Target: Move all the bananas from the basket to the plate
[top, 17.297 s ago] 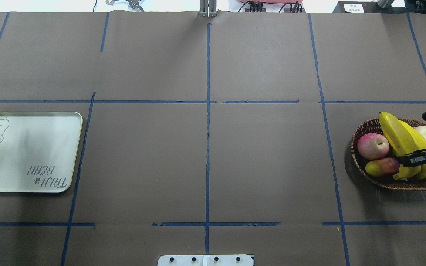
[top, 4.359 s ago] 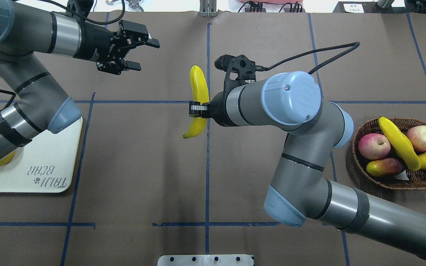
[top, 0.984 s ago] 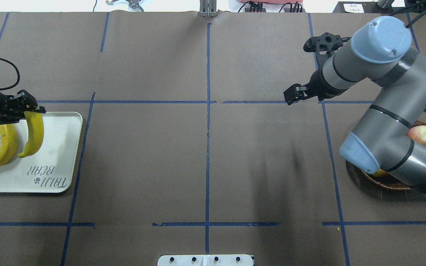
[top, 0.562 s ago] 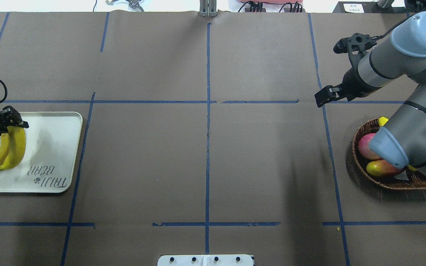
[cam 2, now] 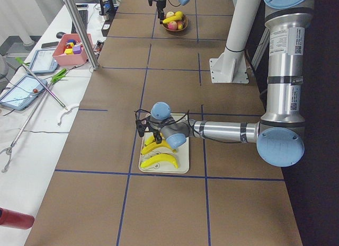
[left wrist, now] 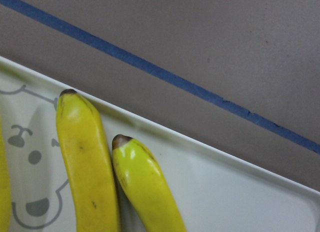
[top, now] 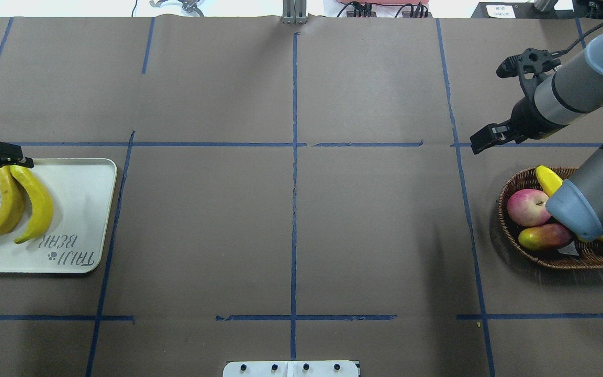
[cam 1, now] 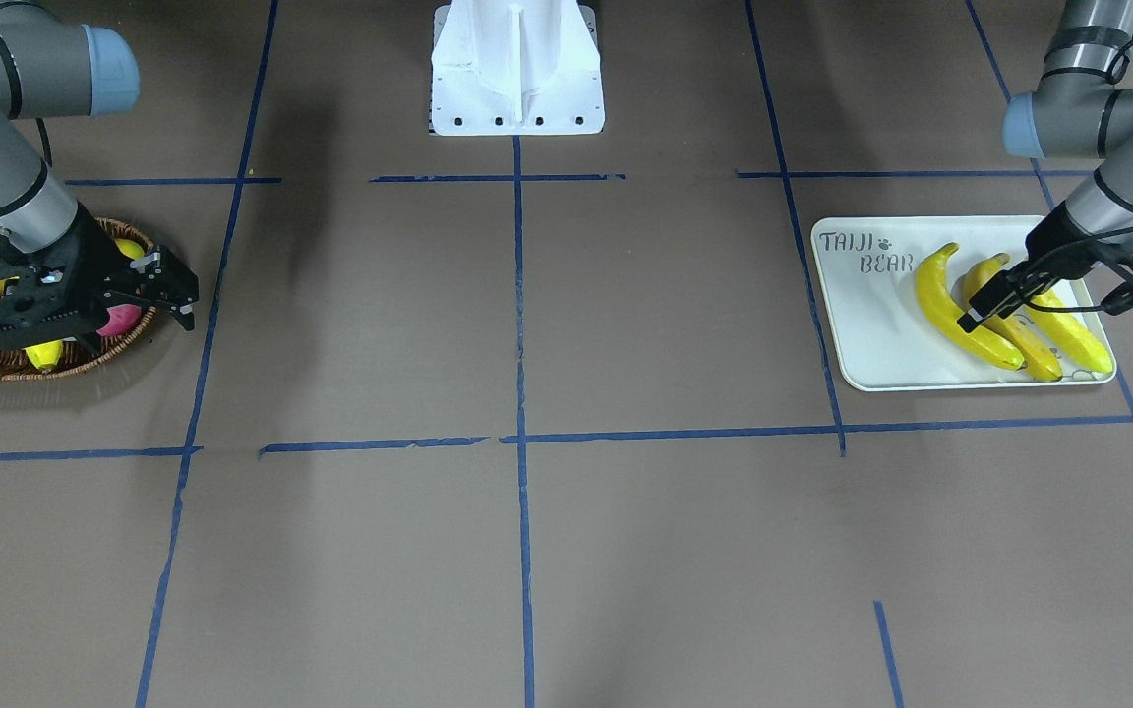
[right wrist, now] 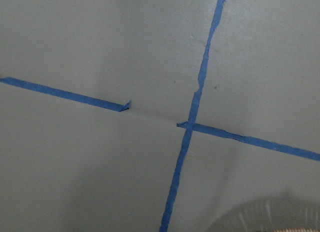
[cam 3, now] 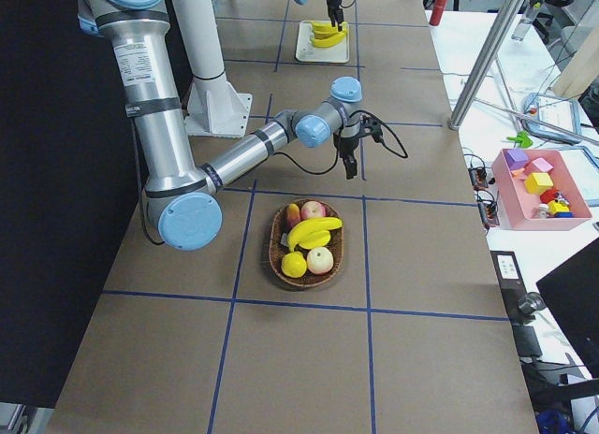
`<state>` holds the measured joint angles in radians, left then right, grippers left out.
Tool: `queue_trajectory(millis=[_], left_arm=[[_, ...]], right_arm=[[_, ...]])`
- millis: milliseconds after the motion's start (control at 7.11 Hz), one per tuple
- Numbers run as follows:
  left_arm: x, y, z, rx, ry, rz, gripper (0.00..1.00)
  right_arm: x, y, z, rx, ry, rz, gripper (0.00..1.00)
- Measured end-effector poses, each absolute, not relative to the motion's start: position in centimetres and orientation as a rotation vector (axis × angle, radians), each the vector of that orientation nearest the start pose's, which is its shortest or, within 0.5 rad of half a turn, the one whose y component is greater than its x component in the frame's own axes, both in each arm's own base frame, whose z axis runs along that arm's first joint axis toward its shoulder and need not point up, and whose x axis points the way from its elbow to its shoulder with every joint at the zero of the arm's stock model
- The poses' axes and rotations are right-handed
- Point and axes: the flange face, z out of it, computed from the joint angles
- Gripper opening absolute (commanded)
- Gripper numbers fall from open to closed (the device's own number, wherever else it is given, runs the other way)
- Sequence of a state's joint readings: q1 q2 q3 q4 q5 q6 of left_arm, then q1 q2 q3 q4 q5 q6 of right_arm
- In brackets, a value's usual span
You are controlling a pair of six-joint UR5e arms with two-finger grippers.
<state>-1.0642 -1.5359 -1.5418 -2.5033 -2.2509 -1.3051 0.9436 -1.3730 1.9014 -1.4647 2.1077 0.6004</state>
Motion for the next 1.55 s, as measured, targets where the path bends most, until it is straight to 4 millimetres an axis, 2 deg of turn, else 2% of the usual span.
queue_trajectory(millis=[281,562,703,984,1266,1406,1547], left_arm=[[17.8,-49.0,55.8,0.037,1.108,-0.41,1.0],[17.9,-49.6,54.7,0.048,1.127,-0.406,1.0],[18.0,-49.7,54.5,0.05,1.13,-0.405,1.0],[18.0,-49.8,54.4,0.052,1.131,-0.405,1.0],[18.0,-49.8,54.5,0.052,1.13,-0.406,1.0],[18.0,-49.8,54.5,0.052,1.129,-0.407,1.0],[18.0,-49.8,54.6,0.052,1.128,-0.408,1.0]], right_arm=[[-22.2,-45.4,43.1,0.211,-0.716,-0.23,1.0],[-18.8,-40.2,48.8,0.241,-0.643,-0.239,1.0],[-18.5,-38.1,50.9,0.255,-0.619,-0.253,1.0],[-20.2,-35.8,53.0,0.272,-0.551,-0.3,0.95],[-21.3,-34.6,54.7,0.276,-0.488,-0.342,0.71],[-21.5,-34.3,55.3,0.276,-0.47,-0.355,0.54],[-21.6,-34.2,55.6,0.277,-0.46,-0.371,0.3]])
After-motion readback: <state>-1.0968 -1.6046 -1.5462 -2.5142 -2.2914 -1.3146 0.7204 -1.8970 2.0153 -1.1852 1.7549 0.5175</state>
